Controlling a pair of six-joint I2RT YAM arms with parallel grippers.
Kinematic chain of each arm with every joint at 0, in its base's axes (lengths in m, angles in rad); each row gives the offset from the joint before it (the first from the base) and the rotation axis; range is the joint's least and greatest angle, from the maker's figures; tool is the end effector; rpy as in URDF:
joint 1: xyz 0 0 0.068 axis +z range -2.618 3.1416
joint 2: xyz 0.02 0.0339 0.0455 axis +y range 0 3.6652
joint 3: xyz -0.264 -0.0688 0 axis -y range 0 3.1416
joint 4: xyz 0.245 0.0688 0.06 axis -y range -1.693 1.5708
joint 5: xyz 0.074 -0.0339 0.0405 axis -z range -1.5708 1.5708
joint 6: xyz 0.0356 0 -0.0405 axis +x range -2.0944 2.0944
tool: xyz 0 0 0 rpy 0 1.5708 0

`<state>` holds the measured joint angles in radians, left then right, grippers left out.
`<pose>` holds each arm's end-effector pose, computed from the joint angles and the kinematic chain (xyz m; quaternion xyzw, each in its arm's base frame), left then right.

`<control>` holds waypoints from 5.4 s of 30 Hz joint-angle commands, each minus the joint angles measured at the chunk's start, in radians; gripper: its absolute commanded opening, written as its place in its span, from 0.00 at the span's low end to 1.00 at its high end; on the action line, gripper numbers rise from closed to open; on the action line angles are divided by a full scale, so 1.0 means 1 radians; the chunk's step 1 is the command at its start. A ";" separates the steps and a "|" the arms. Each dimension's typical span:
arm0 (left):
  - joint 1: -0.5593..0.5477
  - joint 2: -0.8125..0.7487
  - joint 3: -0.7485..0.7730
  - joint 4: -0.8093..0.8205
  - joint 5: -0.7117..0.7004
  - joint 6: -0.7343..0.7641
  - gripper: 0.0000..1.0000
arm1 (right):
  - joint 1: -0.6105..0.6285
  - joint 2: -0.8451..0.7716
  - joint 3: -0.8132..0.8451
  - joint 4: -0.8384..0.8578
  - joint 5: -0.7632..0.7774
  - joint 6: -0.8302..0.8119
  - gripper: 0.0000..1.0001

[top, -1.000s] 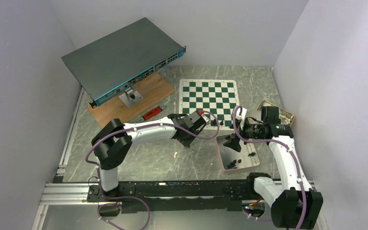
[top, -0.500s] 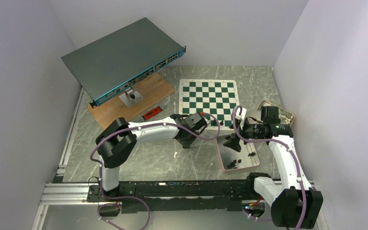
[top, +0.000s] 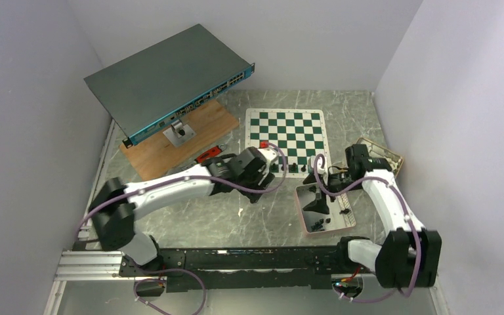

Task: Set up the chess pieces on the board

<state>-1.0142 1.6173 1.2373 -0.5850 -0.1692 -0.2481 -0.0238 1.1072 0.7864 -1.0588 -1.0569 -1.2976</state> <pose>0.1869 -0.2891 0.2524 0.3321 0.8916 -0.1103 0.2876 0.1714 0.0269 0.2395 -0.5499 0.6625 0.3457 0.3731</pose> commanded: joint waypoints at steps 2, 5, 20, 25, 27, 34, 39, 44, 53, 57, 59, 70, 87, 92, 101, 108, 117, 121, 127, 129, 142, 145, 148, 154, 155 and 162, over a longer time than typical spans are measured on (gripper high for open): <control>0.041 -0.258 -0.145 0.147 0.035 0.014 0.92 | 0.109 0.159 0.171 -0.236 -0.032 -0.412 0.96; 0.133 -0.370 -0.238 0.204 0.166 -0.012 1.00 | 0.200 0.235 0.244 -0.224 0.006 -0.500 0.90; 0.301 -0.603 -0.306 0.044 0.182 0.191 1.00 | 0.625 0.612 0.544 0.026 0.304 -0.333 0.62; 0.301 -0.594 -0.294 0.013 0.171 0.205 1.00 | 0.666 0.643 0.546 0.088 0.330 -0.238 0.57; 0.301 -0.596 -0.292 0.014 0.150 0.208 1.00 | 0.681 0.645 0.529 0.110 0.360 -0.221 0.57; 0.301 -0.599 -0.295 0.013 0.122 0.207 1.00 | 0.731 0.675 0.491 0.188 0.412 -0.173 0.48; 0.302 -0.597 -0.297 0.008 0.092 0.207 1.00 | 0.756 0.713 0.494 0.222 0.438 -0.156 0.41; 0.301 -0.596 -0.299 0.009 0.082 0.207 1.00 | 0.770 0.722 0.462 0.265 0.477 -0.156 0.40; 0.301 -0.594 -0.298 0.007 0.077 0.206 1.00 | 0.788 0.744 0.452 0.271 0.481 -0.161 0.32; 0.301 -0.596 -0.298 0.007 0.076 0.205 1.00 | 0.797 0.752 0.455 0.263 0.476 -0.163 0.28; 0.301 -0.596 -0.298 0.007 0.076 0.205 1.00 | 0.799 0.755 0.456 0.260 0.473 -0.164 0.27; 0.301 -0.613 -0.305 0.005 0.074 0.203 1.00 | 0.770 0.696 0.510 0.102 0.370 -0.143 0.00; 0.301 -0.631 -0.278 -0.001 0.152 0.293 1.00 | 0.210 0.441 0.512 -0.019 0.346 0.209 0.00; 0.325 -0.615 -0.316 0.037 0.195 0.324 1.00 | 0.104 0.437 0.474 0.091 0.420 0.249 0.00; 0.348 -0.609 -0.328 0.044 0.211 0.322 1.00 | 0.059 0.530 0.468 0.164 0.532 0.284 0.00; 0.378 -0.602 -0.320 0.043 0.248 0.316 1.00 | 0.061 0.556 0.409 0.274 0.570 0.352 0.00; 0.398 -0.597 -0.319 0.045 0.270 0.311 1.00 | 0.062 0.581 0.344 0.389 0.601 0.424 0.00; 0.402 -0.593 -0.319 0.045 0.272 0.311 1.00 | 0.069 0.591 0.333 0.425 0.626 0.448 0.00; 0.407 -0.593 -0.319 0.045 0.276 0.310 1.00 | 0.076 0.605 0.320 0.453 0.637 0.468 0.00; 0.408 -0.592 -0.320 0.044 0.276 0.310 1.00 | 0.081 0.611 0.320 0.457 0.641 0.471 0.00; 0.411 -0.588 -0.320 0.044 0.281 0.310 1.00 | 0.103 0.629 0.316 0.481 0.680 0.488 0.00; 0.413 -0.586 -0.320 0.045 0.283 0.310 1.00 | 0.102 0.634 0.318 0.480 0.688 0.490 0.01; 0.413 -0.586 -0.320 0.045 0.283 0.310 1.00 | 0.103 0.637 0.319 0.479 0.693 0.492 0.01; 0.414 -0.586 -0.320 0.045 0.284 0.310 1.00 | 0.103 0.647 0.323 0.470 0.700 0.491 0.01; 0.414 -0.586 -0.320 0.045 0.285 0.310 1.00 | 0.103 0.650 0.325 0.467 0.697 0.489 0.02; 0.416 -0.586 -0.321 0.045 0.286 0.310 1.00 | 0.103 0.654 0.327 0.465 0.686 0.497 0.19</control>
<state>-0.6044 1.0317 0.9077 -0.5797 0.0921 0.0593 0.0792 1.7428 1.1019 -0.5987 -0.3710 -0.8154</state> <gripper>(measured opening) 0.996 0.135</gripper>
